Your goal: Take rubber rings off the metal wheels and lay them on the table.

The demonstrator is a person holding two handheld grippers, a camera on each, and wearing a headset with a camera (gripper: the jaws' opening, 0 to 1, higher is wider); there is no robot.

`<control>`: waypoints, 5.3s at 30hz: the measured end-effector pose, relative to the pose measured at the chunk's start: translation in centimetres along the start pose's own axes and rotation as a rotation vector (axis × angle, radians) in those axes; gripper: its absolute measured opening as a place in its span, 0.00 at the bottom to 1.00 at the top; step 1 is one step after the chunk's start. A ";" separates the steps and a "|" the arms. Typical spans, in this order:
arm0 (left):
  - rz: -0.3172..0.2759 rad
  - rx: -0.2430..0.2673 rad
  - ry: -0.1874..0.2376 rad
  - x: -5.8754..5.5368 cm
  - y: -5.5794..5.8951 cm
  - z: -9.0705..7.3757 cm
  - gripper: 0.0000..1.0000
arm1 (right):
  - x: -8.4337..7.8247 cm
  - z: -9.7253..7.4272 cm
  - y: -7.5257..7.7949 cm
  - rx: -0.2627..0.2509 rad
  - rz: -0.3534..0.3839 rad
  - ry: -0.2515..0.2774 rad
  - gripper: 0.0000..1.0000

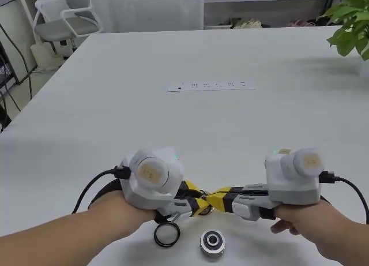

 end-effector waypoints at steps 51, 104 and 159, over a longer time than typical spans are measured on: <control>0.012 -0.025 0.028 0.7 0.2 -3.0 0.17 | 0.2 -0.8 0.6 -0.003 0.022 0.026 0.00; -0.038 0.090 0.155 -0.7 2.1 -14.9 0.60 | 2.5 -0.2 -2.7 0.104 0.004 0.025 0.00; -0.077 0.149 0.159 -2.7 2.9 -17.1 0.67 | -0.3 4.2 -5.0 0.206 0.011 -0.176 0.00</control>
Point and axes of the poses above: the centre of the closed fingertips' face, and the gripper's own axes: z roughly forward along the fingers, y roughly to its right, x roughly out of its top, the point moved 8 cm from there along -z, roughly backward along the fingers, and after that the axes turned 2 degrees about -y, right-handed, at the moved point
